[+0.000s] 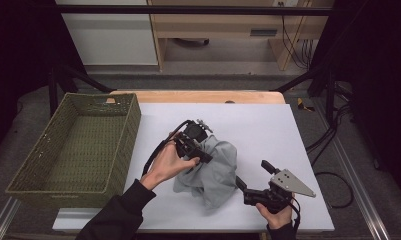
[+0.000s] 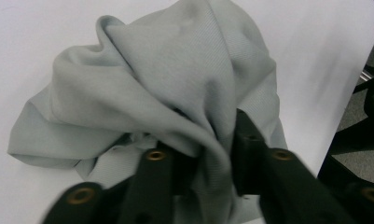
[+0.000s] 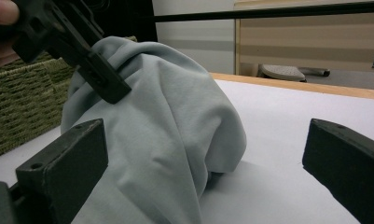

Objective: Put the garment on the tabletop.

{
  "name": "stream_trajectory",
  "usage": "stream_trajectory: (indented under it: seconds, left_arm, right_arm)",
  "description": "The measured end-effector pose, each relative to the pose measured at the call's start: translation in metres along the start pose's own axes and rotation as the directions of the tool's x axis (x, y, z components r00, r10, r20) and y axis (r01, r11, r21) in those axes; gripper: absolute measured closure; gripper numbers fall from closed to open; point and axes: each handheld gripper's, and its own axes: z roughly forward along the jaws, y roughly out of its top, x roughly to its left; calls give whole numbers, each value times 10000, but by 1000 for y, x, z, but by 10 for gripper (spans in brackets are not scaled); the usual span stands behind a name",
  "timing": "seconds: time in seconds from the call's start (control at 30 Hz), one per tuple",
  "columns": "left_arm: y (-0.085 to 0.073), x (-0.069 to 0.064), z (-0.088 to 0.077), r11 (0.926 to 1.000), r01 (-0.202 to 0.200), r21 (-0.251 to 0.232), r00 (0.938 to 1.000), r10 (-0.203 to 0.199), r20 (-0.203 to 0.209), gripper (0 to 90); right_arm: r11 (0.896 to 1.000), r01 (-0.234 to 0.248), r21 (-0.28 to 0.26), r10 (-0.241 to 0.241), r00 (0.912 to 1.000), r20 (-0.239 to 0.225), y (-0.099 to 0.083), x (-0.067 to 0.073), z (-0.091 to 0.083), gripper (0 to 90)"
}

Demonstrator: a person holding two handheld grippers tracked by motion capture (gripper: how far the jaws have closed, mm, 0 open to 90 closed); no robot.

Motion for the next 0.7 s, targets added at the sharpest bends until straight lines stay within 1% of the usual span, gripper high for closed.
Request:
stream_trajectory:
  seconds: [0.03,0.07,0.1,0.13,0.17,0.2,0.23,0.27,0.3,0.33,0.37,0.4,0.43,0.47,0.5,0.53,0.57,0.6,0.63,0.67,0.7]
  left_arm:
    - [0,0,0,10000,0,0,10000,0,0,573]
    - [1,0,-4,9995,6,-329,10000,-6,23,495]
    - [1,-1,-6,9977,135,-663,9999,-133,39,440]
    - [2,-1,-8,9957,210,-898,9998,-204,66,379]
    - [2,-1,-8,9957,210,-898,9998,-204,66,336]
    - [1,0,-14,9912,272,-1294,9996,-270,35,294]
    - [1,0,-14,9912,272,-1294,9996,-270,35,264]
    - [0,0,-20,9845,149,-1748,9997,-178,-146,239]
    - [0,0,-20,9845,149,-1748,9997,-178,-146,213]
    - [-2,0,-27,9776,104,-2102,9995,-163,-264,179]
    - [-2,0,-27,9776,104,-2102,9995,-163,-264,162]
    - [-3,1,-30,9741,133,-2258,9995,-195,-254,162]
    - [-4,0,-33,9661,331,-2560,9990,-399,-213,137]
    - [-5,1,-36,9631,320,-2673,9989,-401,-249,115]
    - [-6,0,-37,9592,368,-2803,9986,-457,-253,115]
    - [-11,1,-42,9546,397,-2953,9988,-460,-147,113]
    - [-11,1,-42,9546,397,-2953,9988,-460,-147,108]
    - [-16,1,-46,9498,347,-3109,9990,-417,-161,107]
    - [-18,1,-48,9440,391,-3275,9989,-457,-125,108]
    - [-21,1,-49,9353,487,-3505,9984,-558,-103,109]
    - [-24,1,-50,9308,461,-3627,9985,-537,-110,107]
  right_arm:
    - [10000,0,0,0,10000,0,0,0,0,2]
    - [10000,-7,-23,7,10000,6,0,0,0,2]
    - [9999,-154,19,154,9999,-39,1,1,-1,2]
    - [9997,-260,-11,259,9996,-74,1,1,-1,2]
    - [9997,-260,-11,259,9996,-74,1,1,-1,2]
    - [9998,-199,-60,199,9998,-26,1,0,-1,3]
    - [9998,-199,-60,199,9998,-26,1,0,-1,3]
    - [9996,-293,-28,293,9995,-96,1,1,-1,2]
    - [9996,-293,-28,293,9995,-96,1,1,-1,2]
    - [9995,-322,-41,321,9994,-106,1,1,-1,2]
    - [9995,-312,-35,312,9995,-91,1,1,-1,2]
    - [9995,-312,-35,312,9995,-91,1,1,-1,2]
    - [9995,-307,-32,307,9995,-92,1,1,-1,2]
    - [9995,-303,-22,303,9995,-80,1,1,-1,2]
    - [9996,-286,-14,286,9995,-110,1,0,-1,2]
    - [9999,-148,-79,147,9999,-63,1,-1,0,2]
    - [9999,-148,-79,147,9999,-63,1,-1,0,2]
    - [9997,-231,-65,230,9997,-81,1,-1,0,2]
    - [9999,-170,-27,170,9998,-81,1,-1,-1,2]
    - [9995,-305,-22,305,9995,-41,1,-1,0,2]
    - [9997,-213,-79,212,9997,-94,1,-2,0,2]
